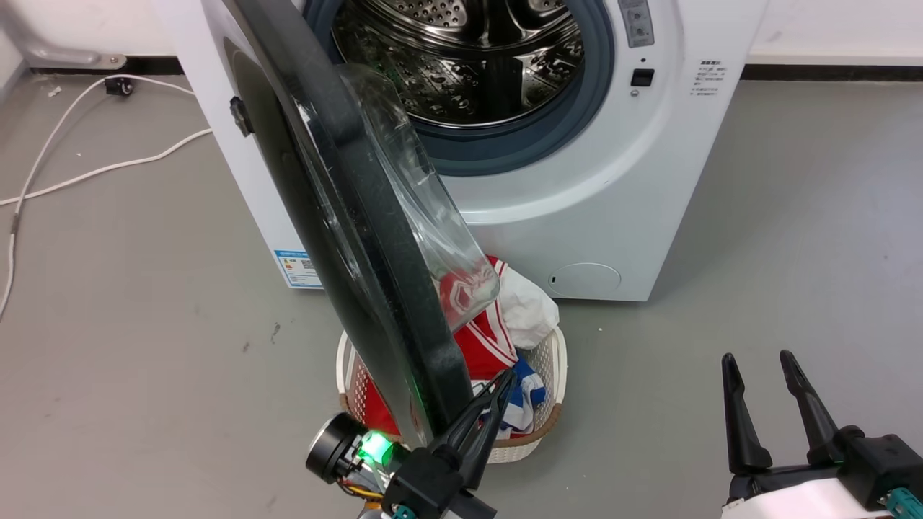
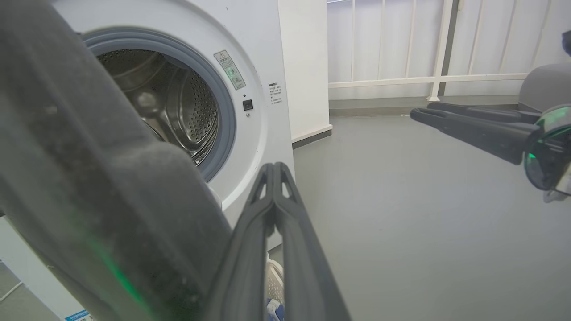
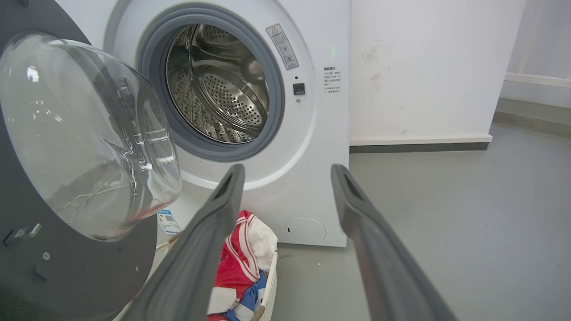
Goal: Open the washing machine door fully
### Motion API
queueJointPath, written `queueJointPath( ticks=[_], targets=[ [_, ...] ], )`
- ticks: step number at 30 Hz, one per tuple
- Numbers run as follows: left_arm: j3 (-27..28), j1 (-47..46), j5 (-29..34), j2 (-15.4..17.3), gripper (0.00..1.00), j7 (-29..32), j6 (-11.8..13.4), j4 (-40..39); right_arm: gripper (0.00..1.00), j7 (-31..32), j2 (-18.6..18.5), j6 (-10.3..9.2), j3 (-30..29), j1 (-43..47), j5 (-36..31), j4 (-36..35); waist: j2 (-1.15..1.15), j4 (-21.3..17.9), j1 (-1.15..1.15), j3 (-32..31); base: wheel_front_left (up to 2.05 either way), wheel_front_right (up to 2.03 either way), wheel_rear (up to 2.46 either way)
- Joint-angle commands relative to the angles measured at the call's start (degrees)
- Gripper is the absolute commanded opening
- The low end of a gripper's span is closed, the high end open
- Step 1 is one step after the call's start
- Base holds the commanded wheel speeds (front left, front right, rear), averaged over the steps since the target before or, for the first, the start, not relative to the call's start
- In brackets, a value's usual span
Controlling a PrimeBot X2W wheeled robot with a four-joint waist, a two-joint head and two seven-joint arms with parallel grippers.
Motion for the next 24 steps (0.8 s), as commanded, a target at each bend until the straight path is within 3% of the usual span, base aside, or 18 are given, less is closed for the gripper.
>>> queueJointPath(
  ticks=[1,24],
  targets=[
    [2.86,0.24,-0.58,1.83,0.0,0.31,1.58,0.87,1.0,-0.1,0.16,-0.01,0.03,0.03,0.14,0.18,0.0,0.53,0.0,-0.15,0.0,0.0,0.0],
    [8.68,7.14,-3.0,3.81,0.0,0.25,5.33,-0.8,1.0,-0.1,0.14,-0.01,-0.68,2.28,-0.43,2.62,0.0,12.17,0.0,-1.19,0.0,0.0,0.0]
  ],
)
